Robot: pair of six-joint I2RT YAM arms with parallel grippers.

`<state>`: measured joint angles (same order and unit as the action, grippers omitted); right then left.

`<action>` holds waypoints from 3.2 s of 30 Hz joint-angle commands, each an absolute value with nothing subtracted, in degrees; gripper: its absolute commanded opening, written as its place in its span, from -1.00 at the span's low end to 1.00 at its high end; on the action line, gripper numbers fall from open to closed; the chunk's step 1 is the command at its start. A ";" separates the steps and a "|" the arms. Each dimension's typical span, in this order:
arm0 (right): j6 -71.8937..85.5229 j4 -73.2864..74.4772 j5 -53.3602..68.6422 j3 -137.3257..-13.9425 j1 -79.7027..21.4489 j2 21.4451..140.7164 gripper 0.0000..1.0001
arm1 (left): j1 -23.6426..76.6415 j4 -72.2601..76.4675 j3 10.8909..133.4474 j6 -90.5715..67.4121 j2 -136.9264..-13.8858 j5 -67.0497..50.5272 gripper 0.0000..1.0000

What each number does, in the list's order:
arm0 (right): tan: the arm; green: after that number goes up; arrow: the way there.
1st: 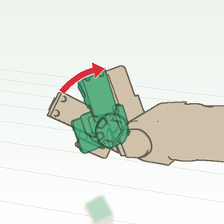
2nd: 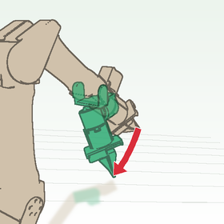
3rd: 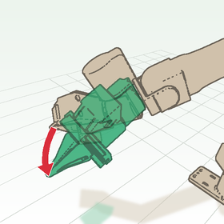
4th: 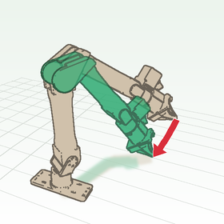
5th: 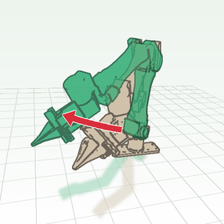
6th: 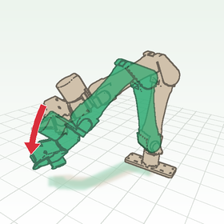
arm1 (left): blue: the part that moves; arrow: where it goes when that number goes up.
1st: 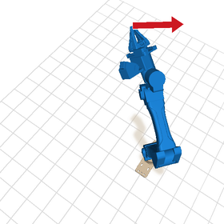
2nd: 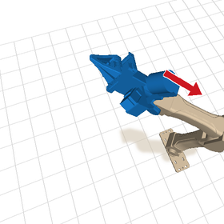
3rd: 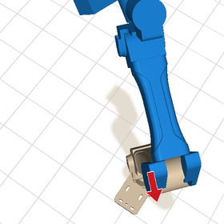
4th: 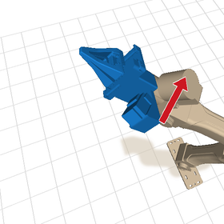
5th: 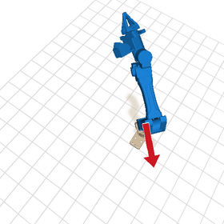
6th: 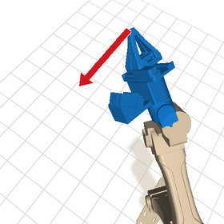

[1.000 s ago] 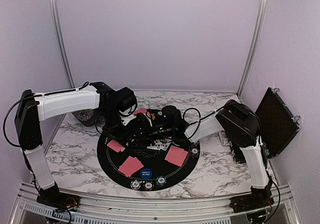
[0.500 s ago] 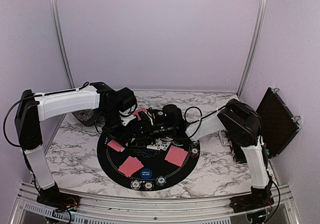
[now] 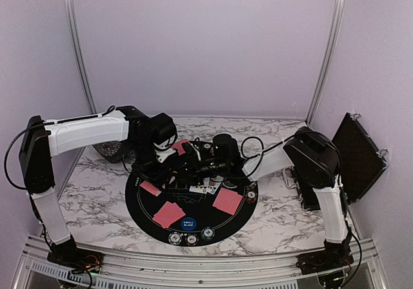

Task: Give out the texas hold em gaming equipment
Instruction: Pick up the poker card from the face-down deck piles.

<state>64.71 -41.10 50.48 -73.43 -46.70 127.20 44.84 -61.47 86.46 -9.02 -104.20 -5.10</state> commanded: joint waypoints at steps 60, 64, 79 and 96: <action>62.86 -38.58 49.46 -74.30 -46.63 124.85 -0.56 | 44.83 -62.61 87.53 -9.13 -102.90 -5.27 0.14; 62.50 -38.33 49.23 -73.71 -46.15 123.98 -0.58 | 44.84 -62.58 87.58 -9.14 -103.02 -5.29 0.14; 61.79 -37.36 48.85 -72.98 -45.16 122.38 -0.63 | 44.91 -62.66 87.80 -9.01 -103.18 -5.31 0.14; 61.70 -37.35 48.69 -71.95 -44.86 120.86 -0.68 | 44.91 -62.65 87.71 -8.87 -103.41 -5.19 0.14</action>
<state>62.41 -37.30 49.32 -72.38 -45.19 123.50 44.84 -61.54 86.46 -8.99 -104.20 -5.08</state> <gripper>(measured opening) 0.160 0.669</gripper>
